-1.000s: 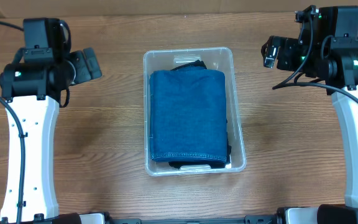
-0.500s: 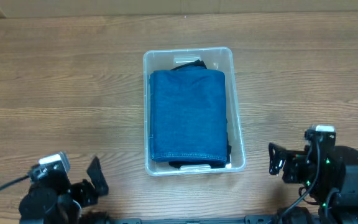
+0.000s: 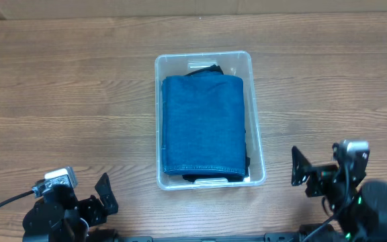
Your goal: Pack container
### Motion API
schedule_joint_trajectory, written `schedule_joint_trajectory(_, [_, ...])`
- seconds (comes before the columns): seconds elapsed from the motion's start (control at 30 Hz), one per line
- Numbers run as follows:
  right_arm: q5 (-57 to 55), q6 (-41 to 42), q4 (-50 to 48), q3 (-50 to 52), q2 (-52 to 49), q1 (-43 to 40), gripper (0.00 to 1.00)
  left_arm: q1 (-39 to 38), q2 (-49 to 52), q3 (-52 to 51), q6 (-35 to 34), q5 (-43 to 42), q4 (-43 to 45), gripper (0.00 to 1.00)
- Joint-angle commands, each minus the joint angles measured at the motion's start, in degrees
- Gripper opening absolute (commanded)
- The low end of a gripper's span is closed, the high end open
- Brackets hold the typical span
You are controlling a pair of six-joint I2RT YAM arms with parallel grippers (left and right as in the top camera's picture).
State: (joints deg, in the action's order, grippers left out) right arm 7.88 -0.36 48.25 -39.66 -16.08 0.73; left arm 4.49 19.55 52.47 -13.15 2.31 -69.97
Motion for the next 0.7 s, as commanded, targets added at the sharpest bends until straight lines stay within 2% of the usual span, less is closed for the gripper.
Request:
schedule_joint_trajectory(0.0, [2.8,-3.56,-9.07,12.0,9.16,-0.02,1.0,0.0,-0.07,-0.33,-0.35,-0.42,0.13,1.0])
schedule_joint_trajectory(0.1, [2.91,-3.56,-26.14,23.47,14.29,-0.04,1.0,0.0,-0.07,-0.33,-0.35,-0.44,0.13,1.0])
schedule_joint_trajectory(0.17, [2.64,-3.58,-41.38,31.34,15.5,-0.04,1.0,0.0,-0.07,-0.33,-0.35,-0.42,0.13,1.0])
schedule_joint_trajectory(0.23, [2.49,-3.56,-51.28,36.94,15.5,-0.04,1.0,0.0,-0.09,-0.33,-0.35,-0.42,0.13,1.0])
schedule_joint_trajectory(0.27, [2.51,-3.56,-51.17,38.88,15.47,-0.04,1.0,0.0,-0.09,-0.33,-0.35,-0.42,0.13,1.0])
schedule_joint_trajectory(0.33, [2.23,-3.52,-44.22,39.17,15.37,-0.04,1.0,0.0,-0.09,-0.33,-0.37,-0.42,0.13,1.0])
schedule_joint_trajectory(0.67, [2.27,-3.54,-44.48,39.19,14.82,-0.04,1.0,0.0,-0.09,-0.33,-0.35,-0.42,0.13,1.0])
